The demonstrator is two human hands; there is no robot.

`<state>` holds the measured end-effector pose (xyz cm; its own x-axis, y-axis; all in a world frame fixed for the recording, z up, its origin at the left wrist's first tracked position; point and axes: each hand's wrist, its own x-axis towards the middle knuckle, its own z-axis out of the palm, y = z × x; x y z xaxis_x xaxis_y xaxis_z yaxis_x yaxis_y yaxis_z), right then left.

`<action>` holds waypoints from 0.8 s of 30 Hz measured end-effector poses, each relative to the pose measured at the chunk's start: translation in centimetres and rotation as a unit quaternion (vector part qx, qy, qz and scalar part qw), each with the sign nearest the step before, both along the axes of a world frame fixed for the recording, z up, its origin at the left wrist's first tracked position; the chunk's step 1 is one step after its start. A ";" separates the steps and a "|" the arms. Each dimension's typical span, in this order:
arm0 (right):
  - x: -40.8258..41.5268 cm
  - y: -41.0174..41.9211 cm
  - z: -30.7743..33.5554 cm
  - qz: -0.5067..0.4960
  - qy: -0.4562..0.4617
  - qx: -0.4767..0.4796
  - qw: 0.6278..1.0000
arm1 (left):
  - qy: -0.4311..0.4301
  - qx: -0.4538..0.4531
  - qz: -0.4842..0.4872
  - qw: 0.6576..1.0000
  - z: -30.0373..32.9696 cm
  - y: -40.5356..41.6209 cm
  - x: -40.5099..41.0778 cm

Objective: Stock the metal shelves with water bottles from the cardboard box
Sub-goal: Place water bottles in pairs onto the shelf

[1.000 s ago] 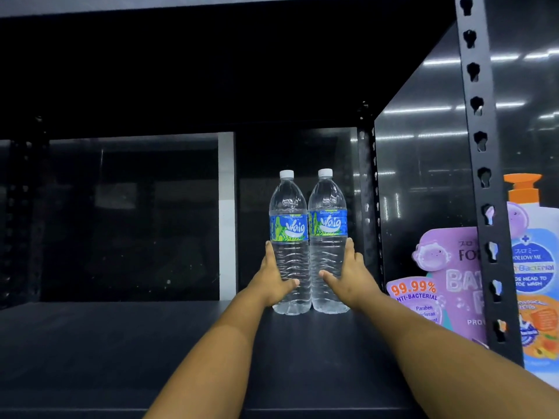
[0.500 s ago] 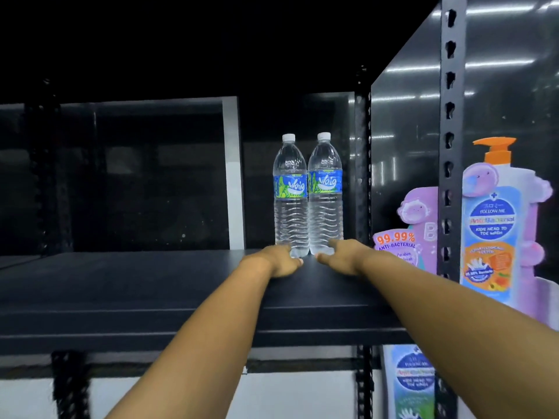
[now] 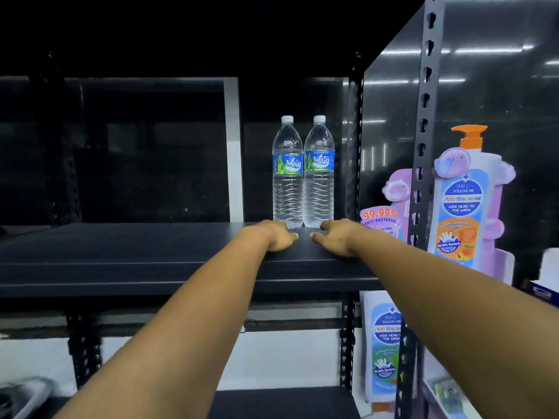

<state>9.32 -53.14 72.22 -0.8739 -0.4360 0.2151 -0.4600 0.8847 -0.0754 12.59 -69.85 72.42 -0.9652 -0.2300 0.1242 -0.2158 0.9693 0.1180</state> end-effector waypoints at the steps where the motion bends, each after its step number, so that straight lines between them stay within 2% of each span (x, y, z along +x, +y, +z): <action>1: 0.5 0.2 0.0 0.001 0.001 0.001 1.000 | 0.000 -0.002 0.001 1.000 0.0 0.2 0.5; 17: 6.7 7.6 -1.6 0.032 0.005 -0.029 0.999 | 0.007 0.006 0.034 0.999 -1.2 6.9 9.4; 24: 9.5 11.2 -4.5 0.059 0.006 -0.035 0.998 | 0.023 0.031 0.014 0.999 -3.5 10.6 12.9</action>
